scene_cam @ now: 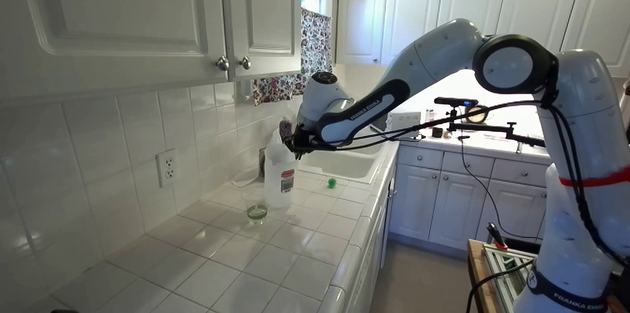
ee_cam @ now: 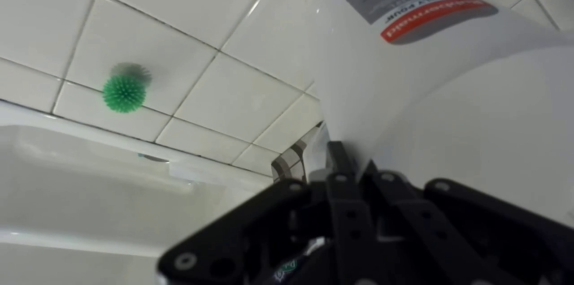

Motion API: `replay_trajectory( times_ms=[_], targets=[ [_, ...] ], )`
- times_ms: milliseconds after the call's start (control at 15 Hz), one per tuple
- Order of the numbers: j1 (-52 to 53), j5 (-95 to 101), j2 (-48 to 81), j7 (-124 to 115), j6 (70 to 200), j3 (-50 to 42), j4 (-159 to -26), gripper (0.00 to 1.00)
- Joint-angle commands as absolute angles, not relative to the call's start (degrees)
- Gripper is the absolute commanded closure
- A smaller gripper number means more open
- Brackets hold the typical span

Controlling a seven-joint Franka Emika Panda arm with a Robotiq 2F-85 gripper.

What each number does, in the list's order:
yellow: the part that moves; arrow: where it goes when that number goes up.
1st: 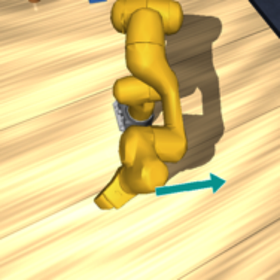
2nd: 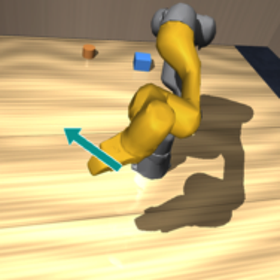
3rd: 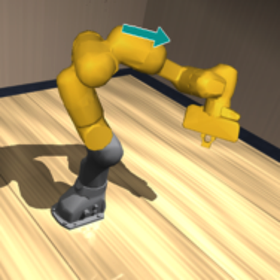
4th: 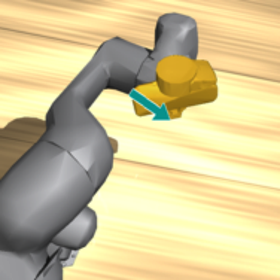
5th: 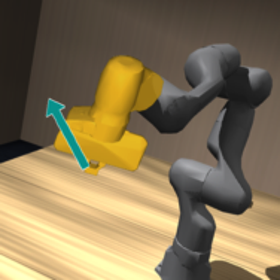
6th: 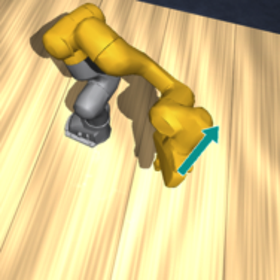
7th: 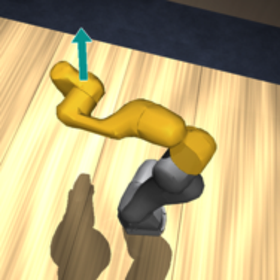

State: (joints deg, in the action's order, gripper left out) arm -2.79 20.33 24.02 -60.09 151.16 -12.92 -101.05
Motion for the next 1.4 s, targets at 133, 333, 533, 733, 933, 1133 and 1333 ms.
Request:
replay_trajectory(
  times_ms=[133,333,533,733,933,1133,1333],
  targets=[
    [-3.02,16.07,22.63,-54.67,151.76,-13.37,-102.59,0.99],
    [-2.88,15.23,22.77,-53.07,151.62,-13.22,-102.38,0.99],
    [-2.89,14.24,22.77,-51.58,151.39,-13.19,-102.23,0.99],
    [-3.21,12.83,22.79,-49.59,151.04,-12.98,-102.15,0.99],
    [-3.25,11.68,22.83,-48.25,150.78,-12.98,-102.09,0.99],
    [-3.07,11.27,22.88,-47.63,150.49,-13.24,-101.94,0.99],
    [-2.97,11.35,22.87,-47.65,150.3,-13.34,-101.86,0.72]
  ],
)
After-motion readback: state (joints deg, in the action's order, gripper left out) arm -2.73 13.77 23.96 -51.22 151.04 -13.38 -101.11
